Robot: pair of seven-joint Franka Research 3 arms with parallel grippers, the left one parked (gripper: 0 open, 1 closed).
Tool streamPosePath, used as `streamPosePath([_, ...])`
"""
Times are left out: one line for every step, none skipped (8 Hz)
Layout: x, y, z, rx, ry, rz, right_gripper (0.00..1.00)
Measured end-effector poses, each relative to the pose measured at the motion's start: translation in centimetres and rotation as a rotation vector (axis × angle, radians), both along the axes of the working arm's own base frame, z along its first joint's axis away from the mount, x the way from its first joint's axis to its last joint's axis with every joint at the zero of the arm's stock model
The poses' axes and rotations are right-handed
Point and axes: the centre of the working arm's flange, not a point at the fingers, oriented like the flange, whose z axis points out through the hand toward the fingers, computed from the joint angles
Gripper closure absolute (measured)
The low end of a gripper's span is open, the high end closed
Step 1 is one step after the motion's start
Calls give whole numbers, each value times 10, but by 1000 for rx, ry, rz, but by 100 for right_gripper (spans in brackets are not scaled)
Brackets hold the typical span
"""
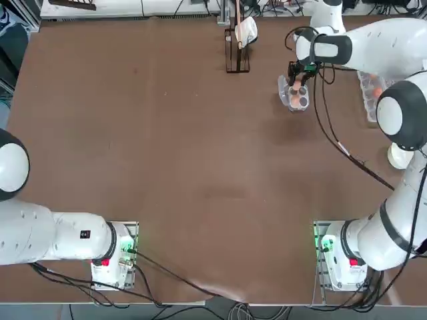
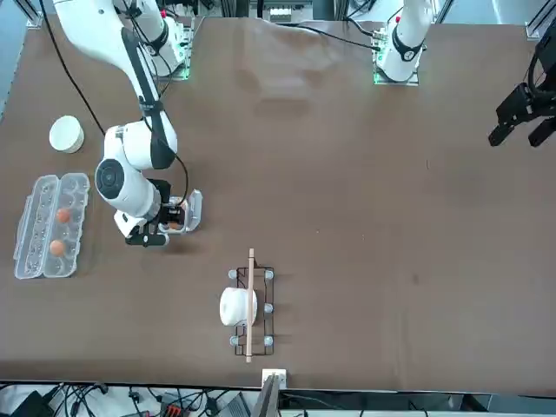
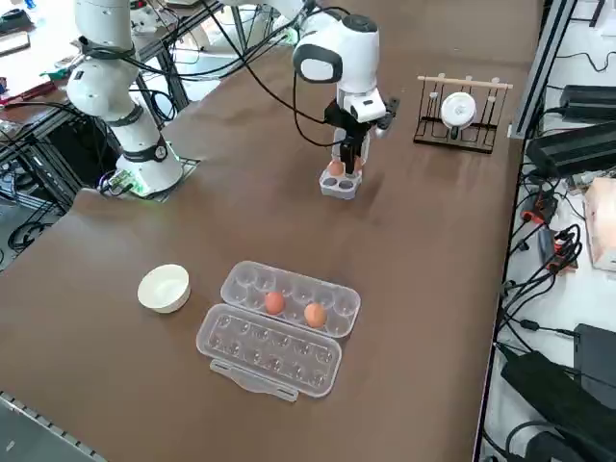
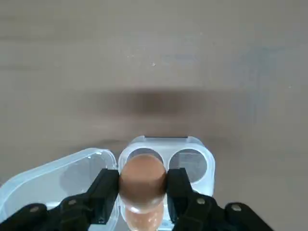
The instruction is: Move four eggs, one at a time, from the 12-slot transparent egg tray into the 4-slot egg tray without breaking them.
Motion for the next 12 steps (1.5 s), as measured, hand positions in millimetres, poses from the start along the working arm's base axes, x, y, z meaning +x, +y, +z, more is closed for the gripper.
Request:
streamPosePath([-1, 0, -2, 2, -2, -3, 42])
streamPosePath([-2, -1, -4, 3, -2, -6, 42])
streamPosePath([-3, -1, -4, 3, -1, -6, 42])
streamPosePath([-3, -1, -4, 3, -1, -7, 42])
streamPosePath([-3, -1, -5, 3, -1, -8, 43])
streamPosePath([-3, 0, -5, 4, 0, -8, 43])
streamPosePath([-4, 0, -5, 4, 1, -7, 43])
streamPosePath([-4, 0, -6, 4, 2, -8, 42])
streamPosePath([-4, 0, -6, 4, 3, -9, 34])
streamPosePath([-4, 1, -6, 4, 3, -8, 24])
streamPosePath([-4, 1, -6, 4, 3, -7, 7])
streamPosePath([-4, 1, -5, 5, 1, -6, 0])
